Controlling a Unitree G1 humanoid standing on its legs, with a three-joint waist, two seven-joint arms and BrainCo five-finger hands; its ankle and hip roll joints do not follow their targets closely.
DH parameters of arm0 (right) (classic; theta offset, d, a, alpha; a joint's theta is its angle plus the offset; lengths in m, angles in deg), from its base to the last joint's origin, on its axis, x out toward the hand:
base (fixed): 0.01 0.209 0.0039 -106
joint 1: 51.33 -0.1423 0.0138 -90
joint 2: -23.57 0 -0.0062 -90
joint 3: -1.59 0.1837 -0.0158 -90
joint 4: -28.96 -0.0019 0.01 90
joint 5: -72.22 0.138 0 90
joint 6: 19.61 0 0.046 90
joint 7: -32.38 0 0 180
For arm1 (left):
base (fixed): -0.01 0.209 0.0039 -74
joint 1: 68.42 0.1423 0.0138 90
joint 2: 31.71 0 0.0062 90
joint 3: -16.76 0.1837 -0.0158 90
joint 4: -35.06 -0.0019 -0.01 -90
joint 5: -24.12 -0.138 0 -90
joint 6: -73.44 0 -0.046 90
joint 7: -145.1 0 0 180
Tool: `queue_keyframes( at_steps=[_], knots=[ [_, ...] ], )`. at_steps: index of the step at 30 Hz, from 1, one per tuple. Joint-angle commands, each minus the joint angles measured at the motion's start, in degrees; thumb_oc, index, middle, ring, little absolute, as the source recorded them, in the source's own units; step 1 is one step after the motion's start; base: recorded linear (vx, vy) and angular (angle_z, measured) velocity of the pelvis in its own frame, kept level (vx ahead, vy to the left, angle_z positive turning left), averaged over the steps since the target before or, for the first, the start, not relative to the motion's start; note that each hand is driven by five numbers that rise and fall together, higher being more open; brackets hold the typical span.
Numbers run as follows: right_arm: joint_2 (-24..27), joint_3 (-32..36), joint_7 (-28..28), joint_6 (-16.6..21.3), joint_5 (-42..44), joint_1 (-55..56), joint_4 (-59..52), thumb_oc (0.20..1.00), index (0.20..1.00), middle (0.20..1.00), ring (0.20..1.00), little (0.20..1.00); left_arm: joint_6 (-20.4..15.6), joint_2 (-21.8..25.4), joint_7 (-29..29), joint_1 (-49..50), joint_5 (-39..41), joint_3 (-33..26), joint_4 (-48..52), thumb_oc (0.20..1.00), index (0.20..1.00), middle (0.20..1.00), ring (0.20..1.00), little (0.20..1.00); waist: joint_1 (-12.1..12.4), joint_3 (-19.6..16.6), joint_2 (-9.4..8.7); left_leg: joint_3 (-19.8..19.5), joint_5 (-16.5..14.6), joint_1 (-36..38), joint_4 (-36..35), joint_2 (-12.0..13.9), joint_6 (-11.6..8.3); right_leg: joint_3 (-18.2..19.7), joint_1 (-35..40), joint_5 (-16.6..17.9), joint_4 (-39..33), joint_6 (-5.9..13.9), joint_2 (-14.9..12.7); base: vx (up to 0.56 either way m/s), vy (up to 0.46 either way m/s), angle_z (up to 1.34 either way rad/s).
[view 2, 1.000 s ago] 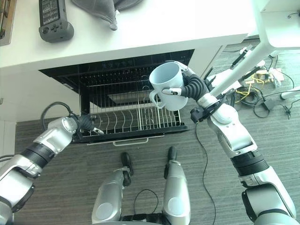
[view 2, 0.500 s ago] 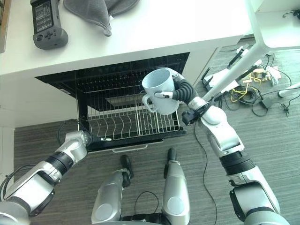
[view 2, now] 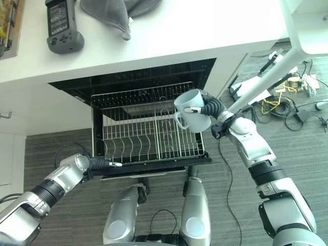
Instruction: Place the dishes in the dishwasher.
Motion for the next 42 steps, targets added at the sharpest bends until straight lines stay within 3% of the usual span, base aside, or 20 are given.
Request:
queue_keyframes(
  at_steps=[1,11,15,31,32,33,34,40,42],
  knots=[
    [0.52,0.94,0.53,-0.81,4.12,-5.53,0.75,0.200,0.200,0.200,0.200,0.200,1.32,-3.49,7.76,12.92,12.87,4.72,3.05,1.000,1.000,1.000,1.000,1.000,1.65,-1.74,-1.19,-4.24,-6.42,-5.07,10.97,0.70,0.25,-3.10,3.97,-0.48,-4.76,0.79,-0.83,-0.01,-0.036,0.11],
    [-3.23,-6.49,4.07,-7.01,6.16,-20.11,21.75,0.200,0.200,0.200,0.200,0.200,-0.17,-5.33,6.41,9.83,17.43,7.78,-3.97,1.000,1.000,1.000,1.000,1.000,4.19,-2.11,0.15,-5.73,-6.43,-6.22,11.95,-0.27,0.71,-3.00,2.37,-0.36,-3.11,0.66,-1.16,0.02,-0.010,0.06],
    [-5.45,-7.07,4.42,-7.72,6.17,-25.46,32.36,0.200,0.200,0.200,0.200,0.200,-2.06,-7.20,5.94,9.85,18.89,9.85,-6.08,1.000,1.000,1.000,1.000,1.000,5.28,-2.12,1.49,-6.53,-6.41,-7.51,12.26,-0.79,0.90,-2.57,0.89,-0.77,-2.17,0.24,-1.04,0.02,0.023,0.05],
    [-8.18,-6.69,7.33,-7.71,4.22,-31.06,46.27,0.200,0.200,0.200,0.200,0.200,-6.59,-9.42,0.75,10.45,24.41,13.35,-6.61,1.000,1.000,1.000,1.000,1.000,5.38,-1.41,5.70,-6.93,-5.94,-10.10,11.70,-2.25,1.47,-0.77,-4.44,-1.81,0.76,-0.47,-1.16,0.00,0.042,-0.02],
    [-8.05,-6.74,7.78,-7.79,4.28,-31.18,46.78,0.313,0.313,0.313,0.313,0.313,-6.74,-9.50,0.60,10.52,24.55,13.50,-6.49,1.000,1.000,1.000,1.000,1.000,5.36,-1.40,5.93,-6.85,-5.86,-10.13,11.51,-2.34,1.49,-0.74,-4.58,-1.79,0.70,-0.54,-1.14,-0.01,0.048,-0.01],
    [-8.02,-6.85,8.69,-7.71,4.58,-31.37,47.29,0.683,0.683,0.683,0.683,0.683,-6.91,-9.54,0.06,10.65,25.11,13.88,-6.10,1.000,1.000,1.000,1.000,1.000,5.30,-1.40,6.29,-6.77,-5.76,-10.19,11.23,-2.44,1.50,-0.65,-4.77,-1.83,0.62,-0.60,-1.16,0.00,0.046,-0.01],
    [-8.06,-6.85,8.99,-7.54,4.74,-31.57,47.72,1.000,1.000,1.000,1.000,1.000,-7.09,-9.62,-0.22,10.68,25.43,14.06,-6.04,1.000,1.000,1.000,1.000,1.000,5.28,-1.40,6.48,-6.71,-5.73,-10.26,11.09,-2.50,1.50,-0.58,-4.96,-1.89,0.65,-0.63,-1.17,-0.01,0.059,-0.01],
    [-7.22,-6.31,9.70,-5.65,5.47,-32.58,48.62,1.000,1.000,1.000,1.000,1.000,-7.67,-9.44,-2.24,11.49,26.92,15.09,-4.07,1.000,1.000,1.000,1.000,1.000,4.91,-1.39,7.60,-6.04,-5.28,-10.23,9.85,-2.69,1.41,-0.01,-5.82,-2.08,0.66,-0.75,-1.10,0.00,0.041,-0.01],
    [-6.45,-5.83,12.43,-4.68,4.75,-32.70,46.29,1.000,1.000,1.000,1.000,1.000,-7.90,-8.94,-3.19,12.04,27.20,14.99,-2.81,1.000,1.000,1.000,1.000,1.000,4.58,-1.38,7.58,-5.73,-5.32,-9.78,9.37,-2.59,1.40,0.22,-5.72,-2.18,0.57,-0.79,-0.85,0.01,0.018,0.00]
  ],
)
